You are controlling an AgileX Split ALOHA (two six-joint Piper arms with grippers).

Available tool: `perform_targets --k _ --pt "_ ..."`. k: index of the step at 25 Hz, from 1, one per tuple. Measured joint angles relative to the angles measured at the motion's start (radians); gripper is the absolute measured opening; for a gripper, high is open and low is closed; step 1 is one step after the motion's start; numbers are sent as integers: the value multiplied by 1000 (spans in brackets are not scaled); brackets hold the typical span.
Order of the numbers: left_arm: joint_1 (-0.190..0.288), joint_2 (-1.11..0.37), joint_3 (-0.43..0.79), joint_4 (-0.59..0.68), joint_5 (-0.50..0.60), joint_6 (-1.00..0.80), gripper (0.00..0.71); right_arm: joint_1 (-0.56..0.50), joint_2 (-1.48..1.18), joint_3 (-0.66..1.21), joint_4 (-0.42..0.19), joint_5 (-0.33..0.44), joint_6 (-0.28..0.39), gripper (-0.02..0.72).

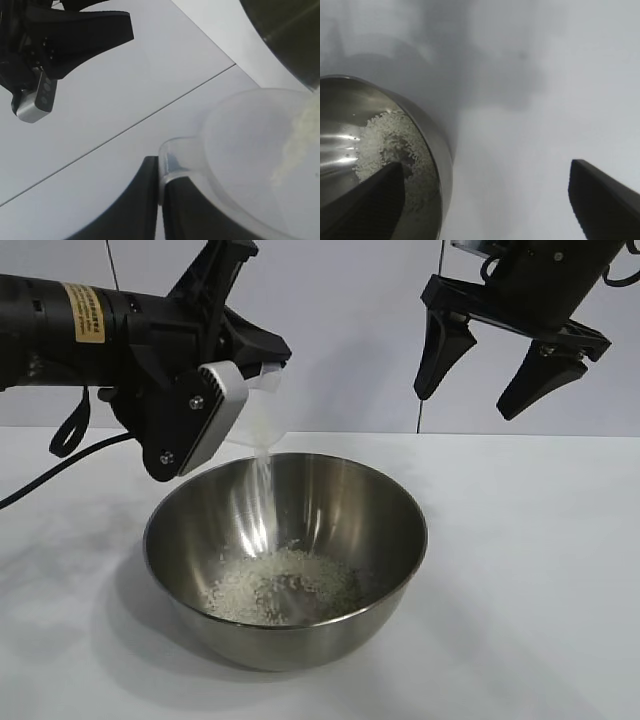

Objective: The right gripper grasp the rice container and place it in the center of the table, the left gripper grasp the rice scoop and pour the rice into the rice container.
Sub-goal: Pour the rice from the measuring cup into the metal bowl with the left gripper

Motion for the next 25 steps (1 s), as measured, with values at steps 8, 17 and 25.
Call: perform_targets --k 8,17,25 --pt "0 0 0 8 0 6 8 0 0 0 0 0 0 610" --pt "0 0 0 6 -8 -24 8 0 0 0 0 0 0 610" --pt "0 0 0 -20 -52 -100 8 0 0 0 0 0 0 610"
